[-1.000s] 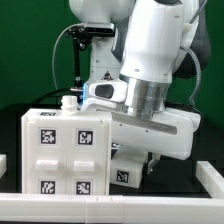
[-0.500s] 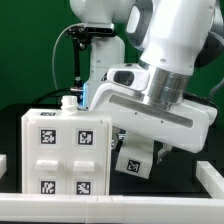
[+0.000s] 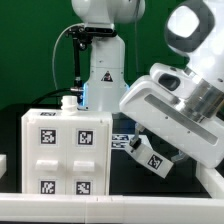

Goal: Assemble cabinet

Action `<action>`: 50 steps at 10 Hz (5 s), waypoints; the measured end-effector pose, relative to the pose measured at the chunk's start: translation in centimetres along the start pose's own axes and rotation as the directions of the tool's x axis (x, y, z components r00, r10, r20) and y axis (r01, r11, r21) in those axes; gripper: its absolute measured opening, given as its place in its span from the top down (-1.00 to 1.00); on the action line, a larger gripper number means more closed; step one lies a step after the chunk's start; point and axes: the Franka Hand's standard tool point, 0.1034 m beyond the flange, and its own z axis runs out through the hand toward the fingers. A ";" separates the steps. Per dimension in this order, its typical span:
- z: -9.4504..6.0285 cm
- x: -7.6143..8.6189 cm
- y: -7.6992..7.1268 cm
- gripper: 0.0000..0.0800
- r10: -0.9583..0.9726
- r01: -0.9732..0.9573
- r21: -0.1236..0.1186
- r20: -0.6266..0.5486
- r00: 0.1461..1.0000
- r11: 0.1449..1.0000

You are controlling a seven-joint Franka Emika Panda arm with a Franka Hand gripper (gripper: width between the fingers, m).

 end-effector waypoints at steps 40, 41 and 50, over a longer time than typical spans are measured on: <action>-7.6 10.0 9.0 -0.62 -0.163 0.229 0.338 -0.212 0.964 0.913; -7.4 10.1 9.2 -0.62 -0.162 0.227 0.338 -0.210 0.964 0.914; -8.2 10.1 6.3 -0.62 -0.107 0.181 0.323 -0.235 0.966 0.929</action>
Offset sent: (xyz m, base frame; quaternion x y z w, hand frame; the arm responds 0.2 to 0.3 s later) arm -0.0143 0.0168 -0.0160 -0.0401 -0.0344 0.1582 0.9860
